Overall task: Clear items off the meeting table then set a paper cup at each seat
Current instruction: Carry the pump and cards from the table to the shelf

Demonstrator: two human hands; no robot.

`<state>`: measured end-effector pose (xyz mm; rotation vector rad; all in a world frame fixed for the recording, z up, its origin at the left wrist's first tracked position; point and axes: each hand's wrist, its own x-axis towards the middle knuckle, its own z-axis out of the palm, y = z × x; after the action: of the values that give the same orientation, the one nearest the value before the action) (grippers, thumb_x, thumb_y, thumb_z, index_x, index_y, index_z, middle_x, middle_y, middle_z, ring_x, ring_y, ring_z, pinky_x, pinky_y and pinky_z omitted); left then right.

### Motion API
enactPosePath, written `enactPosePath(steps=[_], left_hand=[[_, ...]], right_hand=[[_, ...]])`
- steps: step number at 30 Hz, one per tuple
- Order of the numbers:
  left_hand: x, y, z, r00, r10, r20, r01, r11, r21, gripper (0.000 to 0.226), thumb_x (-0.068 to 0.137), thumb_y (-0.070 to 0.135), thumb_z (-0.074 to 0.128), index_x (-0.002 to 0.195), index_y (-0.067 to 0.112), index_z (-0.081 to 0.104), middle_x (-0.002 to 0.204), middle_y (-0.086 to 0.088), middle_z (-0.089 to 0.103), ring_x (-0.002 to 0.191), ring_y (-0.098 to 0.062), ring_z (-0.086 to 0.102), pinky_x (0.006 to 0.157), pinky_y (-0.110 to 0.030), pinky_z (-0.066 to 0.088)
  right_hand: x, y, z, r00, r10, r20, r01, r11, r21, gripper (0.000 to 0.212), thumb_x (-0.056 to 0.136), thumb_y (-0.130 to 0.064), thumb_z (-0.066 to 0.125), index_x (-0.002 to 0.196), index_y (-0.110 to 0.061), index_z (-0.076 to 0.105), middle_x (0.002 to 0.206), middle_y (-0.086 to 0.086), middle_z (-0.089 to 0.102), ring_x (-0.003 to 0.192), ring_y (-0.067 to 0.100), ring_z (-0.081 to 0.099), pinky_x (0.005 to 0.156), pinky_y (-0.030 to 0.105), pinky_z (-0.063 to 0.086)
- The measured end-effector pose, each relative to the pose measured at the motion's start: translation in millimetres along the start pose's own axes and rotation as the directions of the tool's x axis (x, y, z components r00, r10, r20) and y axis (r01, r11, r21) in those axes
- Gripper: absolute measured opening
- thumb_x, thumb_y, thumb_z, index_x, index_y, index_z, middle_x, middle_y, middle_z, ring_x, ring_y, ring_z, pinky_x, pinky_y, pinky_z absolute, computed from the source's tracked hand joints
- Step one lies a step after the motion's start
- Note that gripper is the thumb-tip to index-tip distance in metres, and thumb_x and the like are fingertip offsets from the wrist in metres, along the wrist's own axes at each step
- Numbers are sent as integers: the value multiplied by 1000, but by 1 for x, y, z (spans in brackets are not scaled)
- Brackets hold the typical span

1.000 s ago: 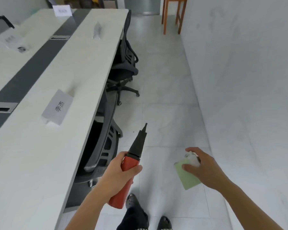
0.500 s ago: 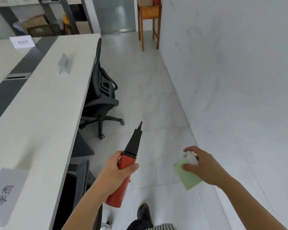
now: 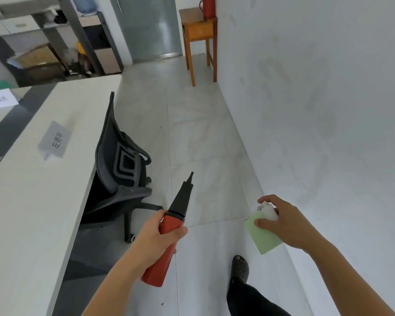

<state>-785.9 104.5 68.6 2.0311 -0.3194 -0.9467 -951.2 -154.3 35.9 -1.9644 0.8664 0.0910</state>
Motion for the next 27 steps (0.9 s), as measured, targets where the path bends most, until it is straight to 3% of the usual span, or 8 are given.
enactPosePath(steps=[4, 9, 16, 20, 27], left_hand=[[79, 68, 2, 1000, -2, -3, 2, 1000, -16, 32, 81, 26, 76, 107, 27, 56, 94, -12, 69, 63, -19, 67, 60, -28, 57], [171, 130, -10, 996, -4, -85, -4, 996, -91, 32, 80, 29, 76, 106, 30, 57, 94, -10, 69, 66, -23, 70, 63, -33, 59], [314, 179, -51, 989, -73, -130, 58, 992, -115, 31, 82, 26, 75, 107, 28, 56, 93, -11, 70, 66, -22, 69, 62, -33, 59], [418, 224, -88, 989, -61, -137, 41, 989, -144, 33, 82, 27, 75, 108, 30, 55, 94, -11, 70, 68, -23, 69, 69, -40, 61], [577, 337, -155, 992, 31, -119, -48, 990, -136, 30, 83, 28, 74, 105, 32, 54, 95, -8, 69, 69, -23, 70, 66, -35, 61]], right_hand=[[99, -33, -50, 999, -21, 47, 22, 999, -31, 44, 78, -29, 75, 116, -35, 54, 96, -8, 64, 82, 17, 64, 62, 25, 51], [218, -83, -106, 992, -95, 82, 104, 989, -108, 46, 78, -32, 75, 118, -35, 53, 103, -4, 64, 86, 18, 64, 63, 25, 48], [374, -127, -141, 986, -90, 138, 101, 992, -80, 43, 78, -28, 76, 114, -36, 55, 102, -8, 63, 87, 18, 64, 72, 35, 54], [470, -162, -159, 991, -77, 113, 85, 994, -68, 43, 77, -28, 77, 112, -37, 55, 104, -6, 64, 88, 18, 65, 76, 38, 56], [631, -249, -201, 991, -93, 94, 100, 993, -67, 41, 77, -31, 77, 109, -41, 55, 104, -8, 65, 88, 16, 65, 75, 39, 58]])
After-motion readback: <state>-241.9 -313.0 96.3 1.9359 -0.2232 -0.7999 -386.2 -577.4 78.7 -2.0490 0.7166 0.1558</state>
